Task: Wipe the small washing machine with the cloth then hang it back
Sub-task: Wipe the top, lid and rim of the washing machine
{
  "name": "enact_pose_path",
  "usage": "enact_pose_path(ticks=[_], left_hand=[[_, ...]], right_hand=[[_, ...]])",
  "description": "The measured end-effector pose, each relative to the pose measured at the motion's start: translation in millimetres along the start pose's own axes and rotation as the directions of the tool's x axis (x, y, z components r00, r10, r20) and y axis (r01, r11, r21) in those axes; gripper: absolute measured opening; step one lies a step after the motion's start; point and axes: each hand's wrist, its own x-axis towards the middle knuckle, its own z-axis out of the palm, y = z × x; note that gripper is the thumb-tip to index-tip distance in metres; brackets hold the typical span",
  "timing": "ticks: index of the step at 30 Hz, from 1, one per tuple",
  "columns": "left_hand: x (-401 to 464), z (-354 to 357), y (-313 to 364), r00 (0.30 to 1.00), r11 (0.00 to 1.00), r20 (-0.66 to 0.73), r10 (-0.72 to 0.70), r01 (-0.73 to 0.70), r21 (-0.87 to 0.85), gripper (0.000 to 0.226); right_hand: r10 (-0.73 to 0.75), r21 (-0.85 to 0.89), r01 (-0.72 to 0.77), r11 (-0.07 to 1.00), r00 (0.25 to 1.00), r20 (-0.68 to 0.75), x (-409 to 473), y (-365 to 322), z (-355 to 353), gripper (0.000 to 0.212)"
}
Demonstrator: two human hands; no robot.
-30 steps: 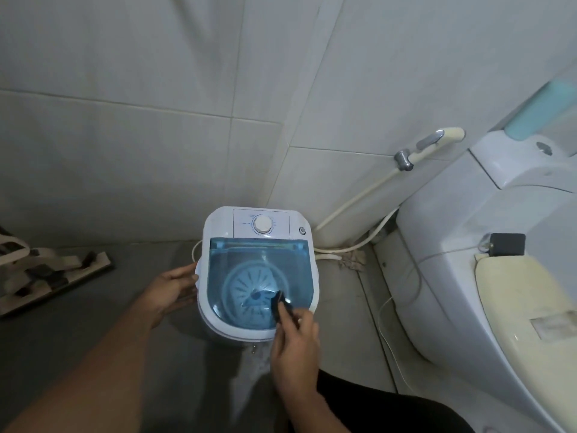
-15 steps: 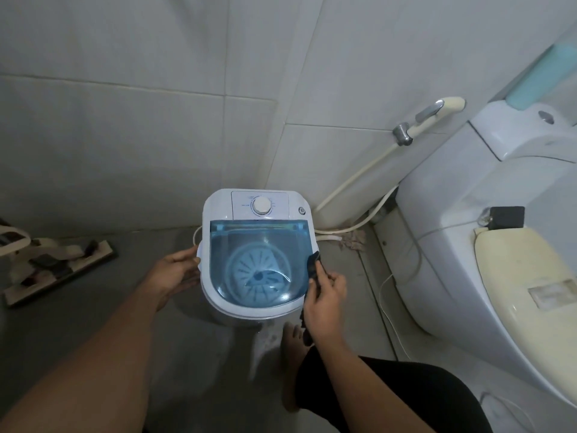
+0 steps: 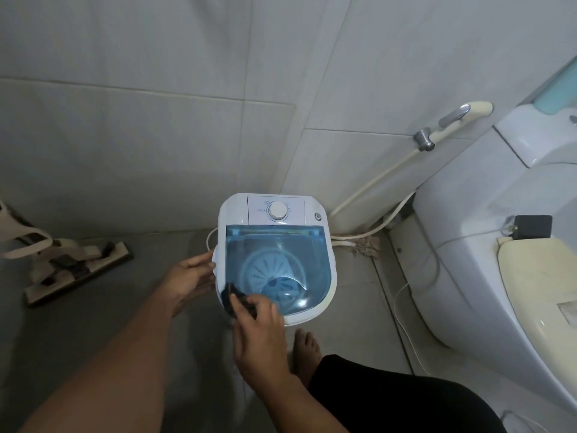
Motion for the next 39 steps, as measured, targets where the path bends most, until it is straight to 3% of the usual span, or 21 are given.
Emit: enact_pose_path(ticks=[3,5,8,11,15,19,21,24,27,30,33,36,37,39], left_hand=[[0.4,-0.2,0.4,1.000,1.000,0.022,-0.006,0.006,-0.019,0.036],[2.1,-0.9,0.0,1.000,1.000,0.030,-0.006,0.007,-0.030,0.037],[2.2,-0.8,-0.4,1.000,0.999,0.027,-0.006,0.008,-0.054,0.036],[4.3,-0.7,-1.7,1.000,0.997,0.017,-0.010,0.011,-0.076,0.036],[4.3,-2.2,-1.6,1.000,0.997,0.013,-0.022,0.023,-0.072,0.038],[-0.9,0.0,2.0,1.000,0.995,0.019,-0.015,0.016,-0.096,0.037],[-1.0,0.7,1.6,1.000,0.995,0.010,-0.010,0.011,-0.095,0.037],[-1.7,1.4,1.0,1.000,0.995,0.002,-0.007,0.007,-0.099,0.036],[-3.3,1.7,2.7,1.000,0.994,0.006,-0.006,0.007,-0.107,0.035],[-4.2,1.8,3.9,1.000,0.995,0.000,-0.013,0.013,-0.098,0.035],[-1.6,1.2,3.2,1.000,0.995,0.007,-0.022,0.023,-0.099,0.036],[1.2,-0.2,0.8,0.999,0.993,0.005,-0.044,0.044,-0.113,0.035],[1.6,-0.8,-0.3,0.999,0.992,0.006,-0.048,0.048,-0.119,0.034],[2.0,-0.8,-1.5,0.999,0.991,0.009,-0.049,0.050,-0.121,0.035]], right_hand=[[-0.034,0.147,0.040,0.988,0.999,-0.039,38.5,2.5,-15.1,0.045],[0.122,0.219,-0.084,0.972,0.979,-0.165,64.9,25.2,-30.7,0.043],[0.420,0.132,-0.399,0.907,0.871,-0.254,97.1,70.7,-48.3,0.042],[0.477,-0.025,-0.502,0.865,0.836,-0.273,107.4,75.0,-42.5,0.042],[0.339,-0.118,-0.380,0.917,0.901,-0.269,111.2,35.8,-13.0,0.042],[0.148,-0.171,-0.171,0.970,0.980,-0.136,122.4,5.5,7.1,0.047],[0.040,-0.116,-0.043,0.992,0.999,-0.025,135.4,-0.3,5.8,0.046],[-0.068,-0.039,0.069,0.997,0.997,0.037,173.8,2.5,-8.1,0.043],[0.028,-0.088,-0.036,0.996,0.996,-0.091,218.2,7.1,-17.6,0.043],[0.092,-0.265,-0.098,0.959,0.995,-0.034,233.1,10.1,-9.0,0.053],[-0.094,-0.389,0.086,0.917,0.996,0.000,211.8,3.8,8.5,0.066],[-0.377,-0.321,0.437,0.840,0.896,0.233,201.2,-1.7,11.4,0.056],[-0.396,-0.261,0.453,0.853,0.885,0.244,209.4,-1.0,6.0,0.051],[-0.321,-0.196,0.345,0.918,0.936,0.142,232.8,5.9,-3.9,0.046]])
